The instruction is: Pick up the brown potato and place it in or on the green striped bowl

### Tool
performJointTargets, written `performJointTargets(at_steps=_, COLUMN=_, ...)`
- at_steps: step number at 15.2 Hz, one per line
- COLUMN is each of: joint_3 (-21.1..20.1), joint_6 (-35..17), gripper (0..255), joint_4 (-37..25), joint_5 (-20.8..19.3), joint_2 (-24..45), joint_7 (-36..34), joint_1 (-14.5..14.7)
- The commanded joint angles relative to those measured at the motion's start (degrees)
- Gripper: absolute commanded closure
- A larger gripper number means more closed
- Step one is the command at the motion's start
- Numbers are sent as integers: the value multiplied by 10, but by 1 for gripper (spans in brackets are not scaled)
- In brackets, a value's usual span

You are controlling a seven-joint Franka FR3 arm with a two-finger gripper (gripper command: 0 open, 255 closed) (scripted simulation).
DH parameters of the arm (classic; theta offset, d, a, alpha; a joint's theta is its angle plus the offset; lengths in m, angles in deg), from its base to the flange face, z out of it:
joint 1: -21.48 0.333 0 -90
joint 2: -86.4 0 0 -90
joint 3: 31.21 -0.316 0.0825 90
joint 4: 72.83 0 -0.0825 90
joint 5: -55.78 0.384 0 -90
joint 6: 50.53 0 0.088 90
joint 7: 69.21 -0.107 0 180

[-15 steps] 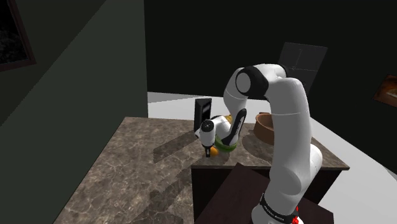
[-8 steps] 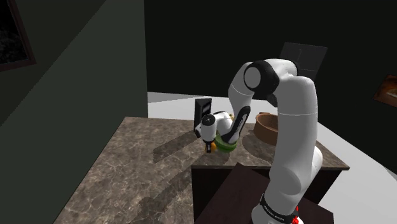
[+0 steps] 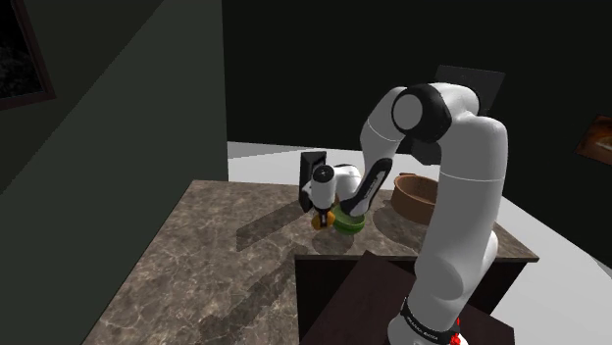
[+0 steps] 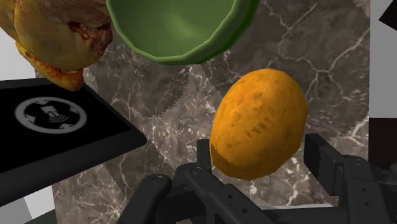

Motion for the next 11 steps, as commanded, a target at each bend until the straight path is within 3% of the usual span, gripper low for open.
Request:
performJointTargets(at_steps=1, joint_3=-4, joint_6=7, gripper=255, joint_4=7, joint_5=26, joint_2=-18, joint_7=28, joint_1=-2)
performJointTargets(at_steps=8, joint_3=-17, joint_6=31, gripper=255, joint_4=27, joint_5=107, joint_2=-77, joint_7=115, joint_1=-7)
performJointTargets(at_steps=11, joint_3=-1, joint_6=14, gripper=255, joint_4=19, joint_5=104, joint_2=-72, joint_7=144, joint_1=-27)
